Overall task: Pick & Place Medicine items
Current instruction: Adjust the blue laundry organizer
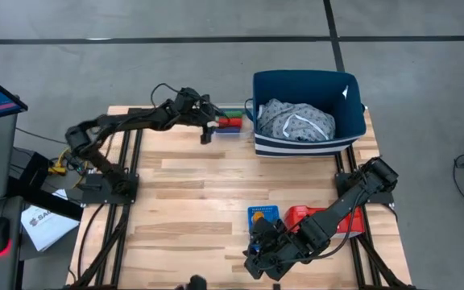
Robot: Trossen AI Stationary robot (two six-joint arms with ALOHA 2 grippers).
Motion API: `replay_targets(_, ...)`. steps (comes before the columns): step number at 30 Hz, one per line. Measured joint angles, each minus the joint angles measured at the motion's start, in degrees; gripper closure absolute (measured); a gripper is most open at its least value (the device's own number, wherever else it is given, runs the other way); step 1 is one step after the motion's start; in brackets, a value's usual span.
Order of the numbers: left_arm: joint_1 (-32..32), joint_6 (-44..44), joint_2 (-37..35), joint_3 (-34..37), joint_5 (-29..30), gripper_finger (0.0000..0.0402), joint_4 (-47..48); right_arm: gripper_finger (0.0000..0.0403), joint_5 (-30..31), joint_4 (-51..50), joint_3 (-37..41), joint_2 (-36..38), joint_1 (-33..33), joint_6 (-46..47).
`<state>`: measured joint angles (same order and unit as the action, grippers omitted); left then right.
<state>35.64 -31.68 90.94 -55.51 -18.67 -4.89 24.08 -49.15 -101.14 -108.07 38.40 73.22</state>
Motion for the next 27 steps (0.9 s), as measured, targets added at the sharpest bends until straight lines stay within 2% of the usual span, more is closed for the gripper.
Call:
replay_targets(7,-1.1,-0.5,-12.6,0.3,-4.7,0.0219,13.1,0.0184,0.0,-1.2,0.0,0.0,1.5,0.3)
replay_targets(12,-0.9,0.7,-22.1,7.2,-9.5,0.0257,11.8,0.0184,0.3,-1.7,0.0,0.0,2.9,1.8)
replay_targets(17,-2.0,7.8,-31.2,19.5,-14.9,0.0313,-3.1,0.0184,0.4,-2.0,0.0,0.0,3.3,2.3)
replay_targets(22,-4.8,18.1,-36.5,32.4,-15.8,0.0387,-22.9,0.0184,0.0,-2.1,0.0,0.0,2.6,1.7)
replay_targets(27,-8.3,24.5,-39.3,41.8,-15.6,0.0396,-34.4,0.0184,-1.6,-2.3,0.0,0.0,1.4,0.7)
